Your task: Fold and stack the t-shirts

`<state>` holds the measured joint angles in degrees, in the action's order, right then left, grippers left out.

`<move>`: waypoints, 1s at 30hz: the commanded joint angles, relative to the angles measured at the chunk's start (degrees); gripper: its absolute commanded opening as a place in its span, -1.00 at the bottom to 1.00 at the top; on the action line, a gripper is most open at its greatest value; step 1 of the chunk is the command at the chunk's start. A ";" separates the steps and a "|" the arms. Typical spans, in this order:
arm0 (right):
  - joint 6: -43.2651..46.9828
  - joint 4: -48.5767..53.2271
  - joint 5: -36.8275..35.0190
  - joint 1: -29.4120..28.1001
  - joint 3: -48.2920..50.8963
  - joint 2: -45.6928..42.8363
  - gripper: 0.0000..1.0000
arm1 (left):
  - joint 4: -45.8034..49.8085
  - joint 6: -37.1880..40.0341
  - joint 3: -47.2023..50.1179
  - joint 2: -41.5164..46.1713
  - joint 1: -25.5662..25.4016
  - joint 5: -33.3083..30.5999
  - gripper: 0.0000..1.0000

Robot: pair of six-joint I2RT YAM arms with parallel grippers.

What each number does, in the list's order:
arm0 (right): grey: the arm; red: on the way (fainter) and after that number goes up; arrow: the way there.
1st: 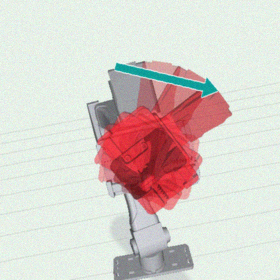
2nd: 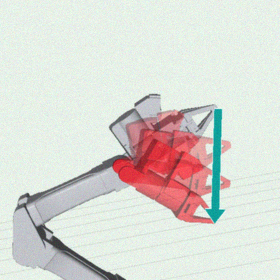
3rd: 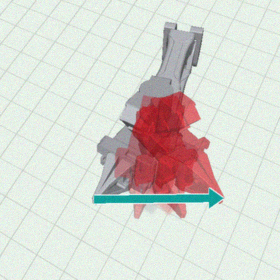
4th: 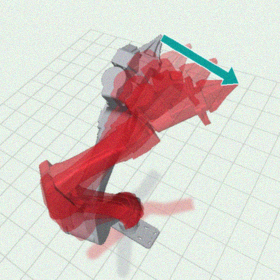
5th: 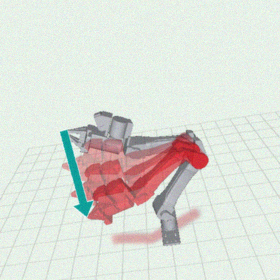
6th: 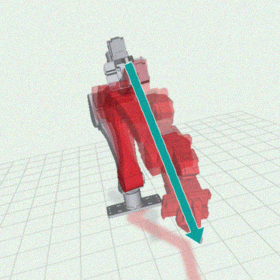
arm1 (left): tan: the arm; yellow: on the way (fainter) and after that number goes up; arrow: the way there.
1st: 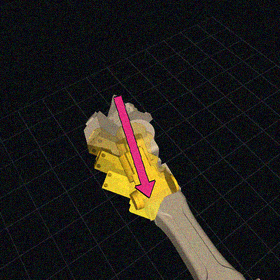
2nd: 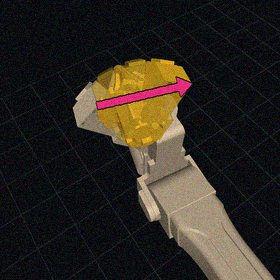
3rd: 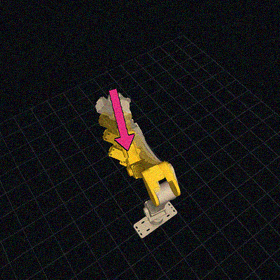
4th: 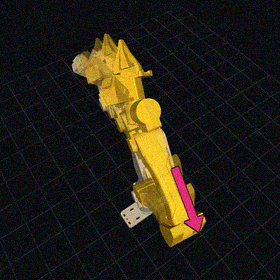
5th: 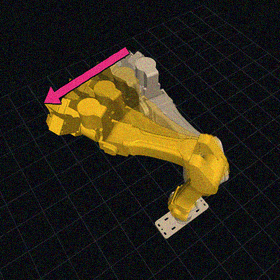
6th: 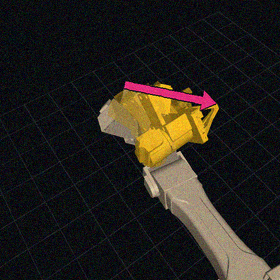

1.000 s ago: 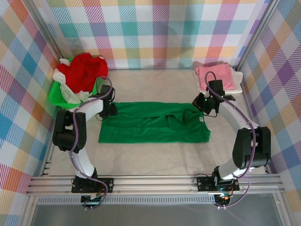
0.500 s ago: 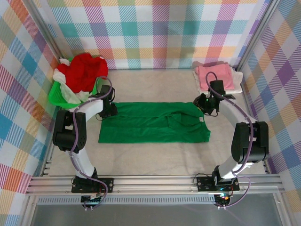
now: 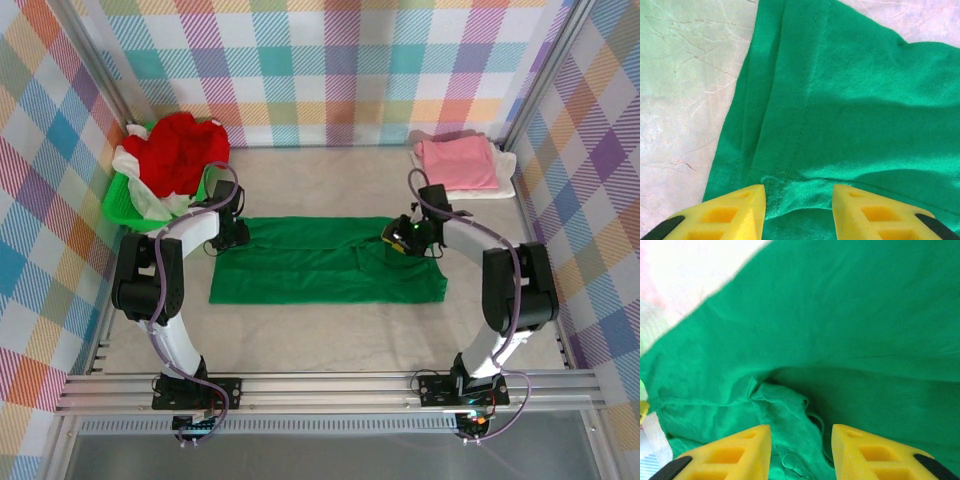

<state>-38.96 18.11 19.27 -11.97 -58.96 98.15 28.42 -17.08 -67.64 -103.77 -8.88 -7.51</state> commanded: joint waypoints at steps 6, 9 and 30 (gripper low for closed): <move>2.82 -0.19 -0.04 -2.88 -4.14 6.22 -0.38 | 1.28 0.22 1.16 1.47 0.53 0.37 -0.19; 3.44 0.35 -1.27 -2.98 -4.52 5.82 -0.75 | 1.20 0.12 1.36 1.73 0.51 0.21 -0.18; 18.86 25.75 -7.13 -4.87 -14.18 -4.58 -0.91 | 2.07 0.88 0.59 1.81 0.54 -1.23 -0.17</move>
<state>-23.53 38.09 13.08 -15.53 -73.71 95.02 28.56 -17.06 -66.89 -103.77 -8.88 -7.66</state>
